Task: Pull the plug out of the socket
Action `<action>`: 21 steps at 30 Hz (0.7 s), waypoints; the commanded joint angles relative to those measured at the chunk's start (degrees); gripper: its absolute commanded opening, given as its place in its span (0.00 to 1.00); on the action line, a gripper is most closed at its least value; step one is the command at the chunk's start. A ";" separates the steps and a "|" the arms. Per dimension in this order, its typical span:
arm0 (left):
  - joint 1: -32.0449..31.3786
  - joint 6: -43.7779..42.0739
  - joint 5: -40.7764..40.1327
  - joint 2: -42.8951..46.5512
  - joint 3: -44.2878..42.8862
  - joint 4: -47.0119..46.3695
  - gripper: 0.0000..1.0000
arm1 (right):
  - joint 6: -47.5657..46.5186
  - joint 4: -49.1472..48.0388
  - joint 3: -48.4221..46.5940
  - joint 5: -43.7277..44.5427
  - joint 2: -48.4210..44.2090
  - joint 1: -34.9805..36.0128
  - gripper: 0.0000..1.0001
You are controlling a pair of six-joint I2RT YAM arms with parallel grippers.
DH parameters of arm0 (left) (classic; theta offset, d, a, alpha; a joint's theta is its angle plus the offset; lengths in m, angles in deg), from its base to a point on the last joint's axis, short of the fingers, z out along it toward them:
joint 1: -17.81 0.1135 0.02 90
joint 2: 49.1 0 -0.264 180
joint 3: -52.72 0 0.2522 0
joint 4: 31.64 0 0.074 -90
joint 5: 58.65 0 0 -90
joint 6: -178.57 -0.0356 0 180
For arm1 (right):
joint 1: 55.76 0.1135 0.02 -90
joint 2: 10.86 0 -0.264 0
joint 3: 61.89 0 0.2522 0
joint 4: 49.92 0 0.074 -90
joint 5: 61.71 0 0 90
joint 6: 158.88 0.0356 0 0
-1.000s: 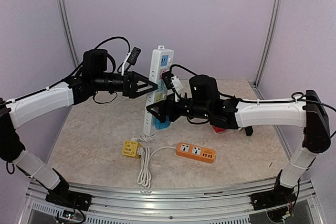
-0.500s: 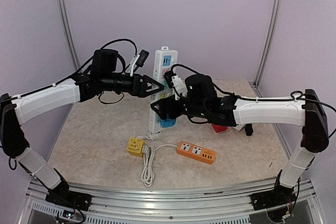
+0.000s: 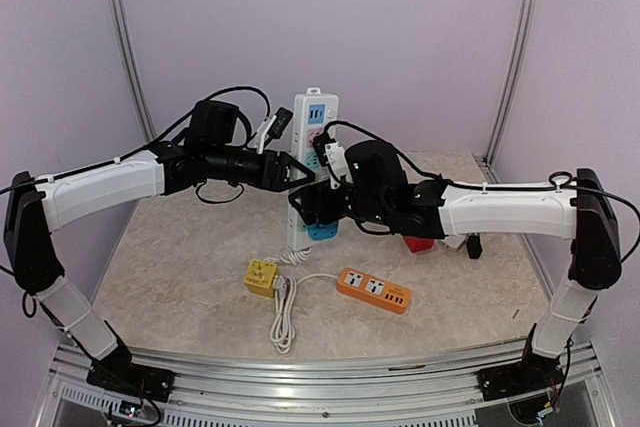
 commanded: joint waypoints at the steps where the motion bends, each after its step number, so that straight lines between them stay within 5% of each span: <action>1: -0.32 0.80 -1.09 -1.57 -1.43 1.23 0.44 | -1.13 -2.21 -3.42 4.38 0.65 0.67 0.00; 6: -0.23 0.80 -1.15 -1.43 -1.40 1.21 0.20 | -1.22 -1.56 -3.77 4.41 1.06 0.73 0.02; 12: 0.56 1.71 -0.26 -1.08 -1.20 0.73 0.08 | -1.85 -0.93 -3.07 4.97 0.89 0.72 0.12; 14: 1.45 2.73 0.99 -0.79 -0.89 -0.07 0.05 | -2.81 -1.44 -2.22 4.54 0.21 0.67 0.26; 19: 5.07 5.51 4.08 0.68 0.79 -3.19 0.00 | -6.62 -4.91 2.20 -0.98 -3.61 0.69 0.81; 21: 6.63 6.50 6.04 1.35 1.48 -4.62 0.00 | -7.60 -6.47 4.29 -3.37 -5.53 0.59 0.90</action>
